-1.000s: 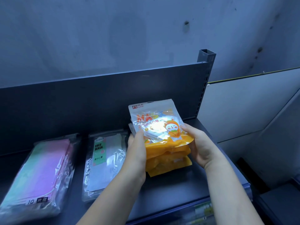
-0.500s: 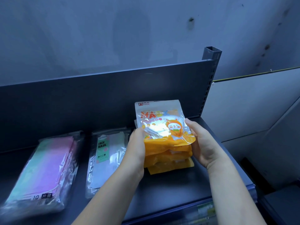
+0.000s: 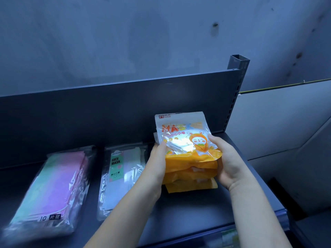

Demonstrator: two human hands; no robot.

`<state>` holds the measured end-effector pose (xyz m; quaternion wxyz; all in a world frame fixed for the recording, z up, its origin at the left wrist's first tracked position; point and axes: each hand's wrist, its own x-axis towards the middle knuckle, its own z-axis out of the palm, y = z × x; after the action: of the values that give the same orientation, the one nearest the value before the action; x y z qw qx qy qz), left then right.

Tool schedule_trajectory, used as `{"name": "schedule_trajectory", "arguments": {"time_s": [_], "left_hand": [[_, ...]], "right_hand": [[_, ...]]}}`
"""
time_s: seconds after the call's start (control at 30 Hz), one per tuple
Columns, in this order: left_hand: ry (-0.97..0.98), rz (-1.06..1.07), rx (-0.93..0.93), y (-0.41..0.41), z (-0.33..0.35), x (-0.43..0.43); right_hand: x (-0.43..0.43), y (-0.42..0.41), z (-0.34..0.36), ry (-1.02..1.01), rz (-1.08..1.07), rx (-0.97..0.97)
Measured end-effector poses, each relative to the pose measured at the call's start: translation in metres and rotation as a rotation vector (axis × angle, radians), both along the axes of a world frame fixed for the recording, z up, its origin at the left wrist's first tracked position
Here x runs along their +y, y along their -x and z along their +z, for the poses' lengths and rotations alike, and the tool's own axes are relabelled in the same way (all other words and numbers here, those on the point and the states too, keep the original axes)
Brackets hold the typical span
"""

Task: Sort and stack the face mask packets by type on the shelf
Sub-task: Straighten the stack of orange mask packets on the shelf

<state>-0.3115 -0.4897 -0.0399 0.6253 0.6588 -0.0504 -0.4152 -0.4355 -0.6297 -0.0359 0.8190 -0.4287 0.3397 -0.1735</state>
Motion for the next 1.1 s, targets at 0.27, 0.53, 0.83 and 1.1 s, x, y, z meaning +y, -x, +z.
{"name": "schedule_trajectory", "arguments": {"time_s": [0.27, 0.53, 0.83, 1.1], "left_hand": [[-0.015, -0.022, -0.008, -0.008, -0.008, 0.003], [0.038, 0.046, -0.022, -0.008, -0.008, 0.000], [0.068, 0.069, -0.067, 0.009, 0.004, 0.003], [0.108, 0.016, -0.134, 0.008, -0.003, 0.006]], "right_hand": [[0.001, 0.002, 0.002, 0.012, 0.012, 0.004], [-0.001, 0.002, 0.002, 0.036, 0.059, -0.029], [-0.005, 0.007, -0.001, 0.073, 0.154, -0.040], [-0.017, -0.003, 0.000, 0.202, 0.113, -0.010]]}}
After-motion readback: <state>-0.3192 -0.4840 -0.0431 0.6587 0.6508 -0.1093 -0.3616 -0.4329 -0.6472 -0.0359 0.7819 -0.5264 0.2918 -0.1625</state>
